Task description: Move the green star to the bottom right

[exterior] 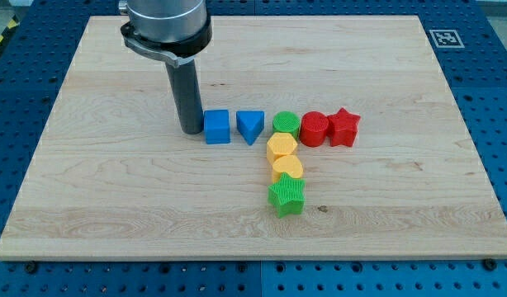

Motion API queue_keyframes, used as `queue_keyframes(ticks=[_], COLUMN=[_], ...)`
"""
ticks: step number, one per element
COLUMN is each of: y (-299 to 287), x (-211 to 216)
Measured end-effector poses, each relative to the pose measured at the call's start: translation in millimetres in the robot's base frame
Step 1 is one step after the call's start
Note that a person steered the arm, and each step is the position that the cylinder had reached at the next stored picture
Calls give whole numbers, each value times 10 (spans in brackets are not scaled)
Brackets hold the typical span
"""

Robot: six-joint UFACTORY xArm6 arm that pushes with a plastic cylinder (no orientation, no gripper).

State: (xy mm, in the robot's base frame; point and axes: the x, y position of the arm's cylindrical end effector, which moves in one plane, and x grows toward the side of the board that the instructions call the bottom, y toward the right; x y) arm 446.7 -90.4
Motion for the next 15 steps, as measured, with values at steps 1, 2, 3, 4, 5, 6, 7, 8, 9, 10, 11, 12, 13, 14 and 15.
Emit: queue_keyframes(ticks=[1, 2, 3, 4, 5, 6, 7, 8, 9, 10, 11, 12, 13, 14, 15], y=[0, 0, -50, -58, -5, 14, 14, 14, 212, 336, 670, 912, 1287, 1369, 1369], x=[-1, -1, 93, 328, 911, 975, 1009, 1181, 1181, 1113, 1092, 1126, 1126, 1152, 1275])
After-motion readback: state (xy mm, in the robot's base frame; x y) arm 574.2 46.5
